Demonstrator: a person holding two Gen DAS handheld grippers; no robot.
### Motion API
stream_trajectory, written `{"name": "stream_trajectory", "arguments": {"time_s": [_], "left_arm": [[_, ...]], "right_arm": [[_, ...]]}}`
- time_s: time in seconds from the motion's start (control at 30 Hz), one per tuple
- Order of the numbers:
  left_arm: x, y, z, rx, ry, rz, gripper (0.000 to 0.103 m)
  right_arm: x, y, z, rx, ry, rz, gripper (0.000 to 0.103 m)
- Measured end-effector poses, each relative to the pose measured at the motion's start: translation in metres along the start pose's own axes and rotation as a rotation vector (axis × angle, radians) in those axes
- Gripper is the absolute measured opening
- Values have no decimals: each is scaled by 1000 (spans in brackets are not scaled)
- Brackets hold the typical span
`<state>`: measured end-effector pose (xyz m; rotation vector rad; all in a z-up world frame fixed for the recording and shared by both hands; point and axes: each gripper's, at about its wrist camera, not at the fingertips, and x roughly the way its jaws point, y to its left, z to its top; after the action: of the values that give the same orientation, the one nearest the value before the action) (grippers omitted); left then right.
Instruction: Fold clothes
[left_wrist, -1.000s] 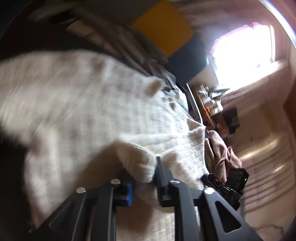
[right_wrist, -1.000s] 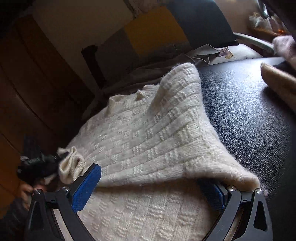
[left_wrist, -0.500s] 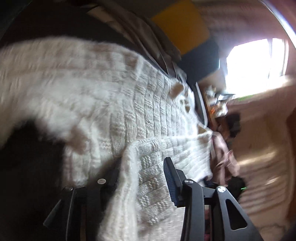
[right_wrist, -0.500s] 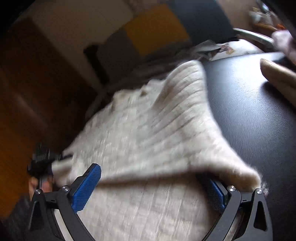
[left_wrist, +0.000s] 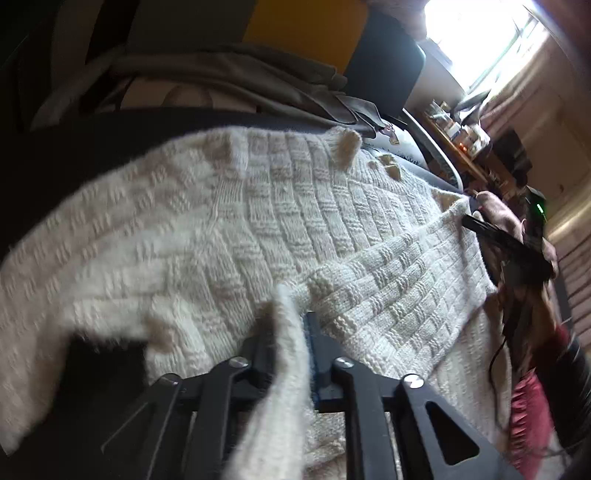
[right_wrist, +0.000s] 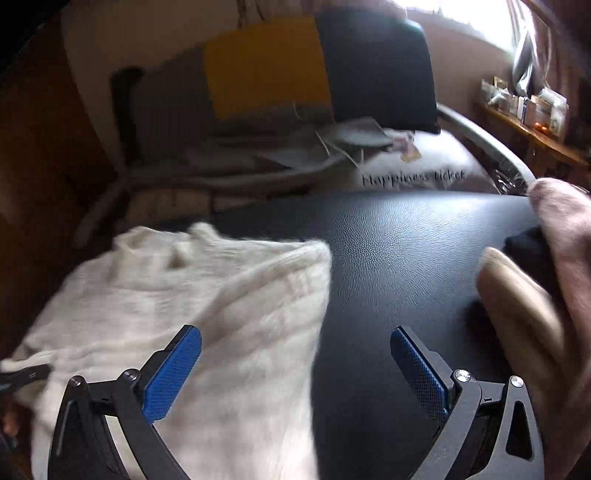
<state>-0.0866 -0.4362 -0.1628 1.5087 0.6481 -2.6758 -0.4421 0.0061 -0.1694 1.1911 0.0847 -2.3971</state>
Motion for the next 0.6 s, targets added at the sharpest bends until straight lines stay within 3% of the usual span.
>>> {"name": "stream_trajectory", "arguments": {"time_s": [0.03,0.1,0.13,0.17,0.27,0.33,0.4,0.47,0.53,0.6], "left_arm": [[-3,-2,2,9,-18,6,8],[-11,-8,10,29,-66,4,7],[-15,-12,16,40,-92,1,7],[-20,-17,23,48,-121,-3,6],[-40,-35,51,75,-219,-18,6],[-54,-49,69,98,-290,-30,6],[-58,-60,84,117,-297,-38,6],[-48,-60,95,119,-254,8,6],[-18,-49,107,74,-143,57,8],[14,-29,112,-12,-37,98,8]], "right_arm": [[7,1,2,-6,17,0,103],[17,6,6,-37,51,-2,90],[20,10,6,-61,68,-7,66],[20,14,7,-99,78,-28,52],[10,23,6,-224,38,-161,52],[8,12,4,-216,27,-224,52],[7,0,3,-205,19,-280,52],[7,-15,0,-170,20,-279,57],[5,-26,2,-127,9,-258,71],[2,-36,4,-78,0,-228,73]]}}
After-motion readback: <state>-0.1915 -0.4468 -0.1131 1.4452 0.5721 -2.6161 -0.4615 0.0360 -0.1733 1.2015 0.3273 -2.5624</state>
